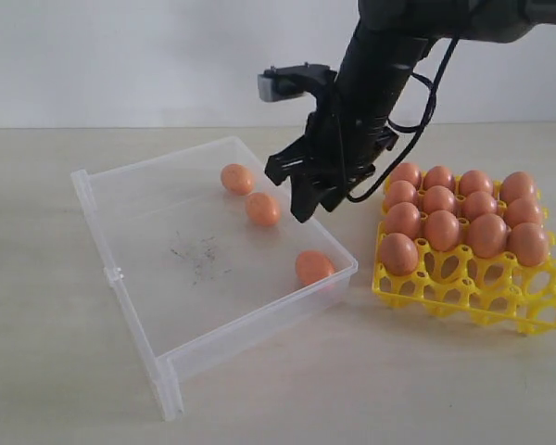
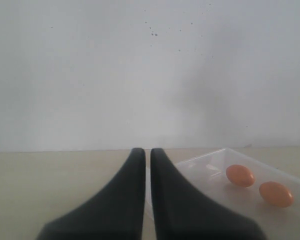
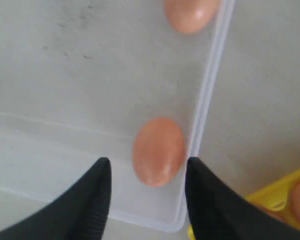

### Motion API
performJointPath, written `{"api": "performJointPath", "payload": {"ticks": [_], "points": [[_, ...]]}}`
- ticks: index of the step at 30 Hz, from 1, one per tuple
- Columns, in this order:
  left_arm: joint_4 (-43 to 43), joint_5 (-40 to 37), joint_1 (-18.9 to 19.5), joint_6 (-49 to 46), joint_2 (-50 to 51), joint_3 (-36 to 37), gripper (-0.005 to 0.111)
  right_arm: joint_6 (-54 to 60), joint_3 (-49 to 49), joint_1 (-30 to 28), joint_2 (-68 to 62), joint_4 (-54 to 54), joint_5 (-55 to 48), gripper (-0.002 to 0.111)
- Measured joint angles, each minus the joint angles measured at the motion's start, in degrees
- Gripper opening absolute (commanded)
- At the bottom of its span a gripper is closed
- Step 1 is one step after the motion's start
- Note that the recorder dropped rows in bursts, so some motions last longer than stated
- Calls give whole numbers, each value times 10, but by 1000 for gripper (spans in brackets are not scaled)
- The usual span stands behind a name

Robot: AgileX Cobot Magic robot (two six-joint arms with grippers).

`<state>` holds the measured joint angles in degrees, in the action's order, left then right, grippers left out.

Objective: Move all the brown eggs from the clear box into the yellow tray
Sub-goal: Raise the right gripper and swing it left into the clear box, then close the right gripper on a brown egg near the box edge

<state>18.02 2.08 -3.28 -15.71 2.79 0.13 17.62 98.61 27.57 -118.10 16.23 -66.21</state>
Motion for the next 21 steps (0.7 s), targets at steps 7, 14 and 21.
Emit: {"api": "performJointPath", "payload": {"ticks": [7, 14, 21], "points": [[0, 0, 0, 0, 0, 0, 4, -16, 7, 15, -9, -31, -31, 48], [0, 0, 0, 0, 0, 0, 4, 29, 10, 78, -15, -52, -30, 48], [0, 0, 0, 0, 0, 0, 4, 0, 11, 87, -61, -134, -35, 48]]}}
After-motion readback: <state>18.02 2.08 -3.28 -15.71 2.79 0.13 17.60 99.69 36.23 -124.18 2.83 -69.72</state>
